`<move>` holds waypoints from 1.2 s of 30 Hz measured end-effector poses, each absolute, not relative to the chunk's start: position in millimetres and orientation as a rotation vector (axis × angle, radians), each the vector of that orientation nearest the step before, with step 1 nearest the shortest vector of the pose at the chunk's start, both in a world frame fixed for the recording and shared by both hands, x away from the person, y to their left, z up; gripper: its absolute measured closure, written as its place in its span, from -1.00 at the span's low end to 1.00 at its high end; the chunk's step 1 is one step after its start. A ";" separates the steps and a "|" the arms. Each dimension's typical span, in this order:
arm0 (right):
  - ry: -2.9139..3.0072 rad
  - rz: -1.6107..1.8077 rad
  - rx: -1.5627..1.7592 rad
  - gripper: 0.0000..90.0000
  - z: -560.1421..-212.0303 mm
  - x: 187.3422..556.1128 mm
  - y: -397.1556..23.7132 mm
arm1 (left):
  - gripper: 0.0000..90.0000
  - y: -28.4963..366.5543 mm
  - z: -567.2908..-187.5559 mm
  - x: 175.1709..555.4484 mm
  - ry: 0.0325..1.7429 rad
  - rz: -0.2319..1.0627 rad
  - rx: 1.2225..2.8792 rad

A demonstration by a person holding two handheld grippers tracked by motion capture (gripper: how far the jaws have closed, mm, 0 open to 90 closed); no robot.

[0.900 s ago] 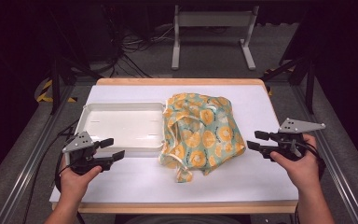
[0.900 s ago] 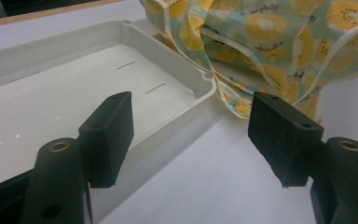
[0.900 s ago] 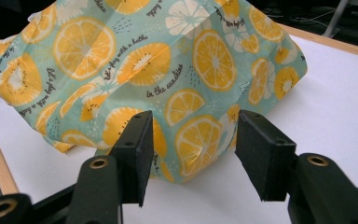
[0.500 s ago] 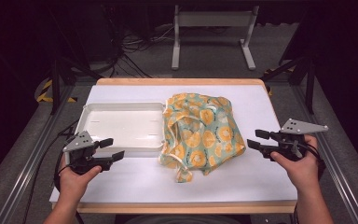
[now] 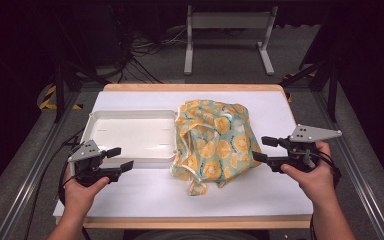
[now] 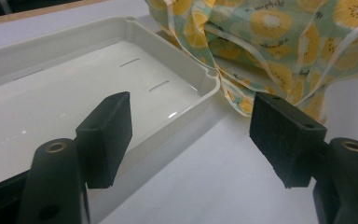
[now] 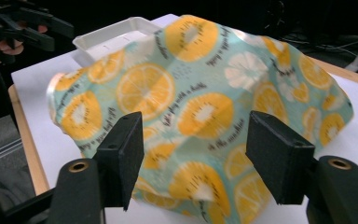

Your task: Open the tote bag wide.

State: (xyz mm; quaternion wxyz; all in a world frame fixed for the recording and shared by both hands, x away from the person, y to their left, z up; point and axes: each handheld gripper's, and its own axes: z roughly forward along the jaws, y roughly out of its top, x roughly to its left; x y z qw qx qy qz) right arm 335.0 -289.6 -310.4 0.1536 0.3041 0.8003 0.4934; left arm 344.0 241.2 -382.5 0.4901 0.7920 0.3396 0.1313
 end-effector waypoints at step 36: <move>2.538 1.474 0.560 -0.78 -295.9 355.5 -167.7 | -0.34 246.9 -384.3 341.6 0.841 0.337 1.927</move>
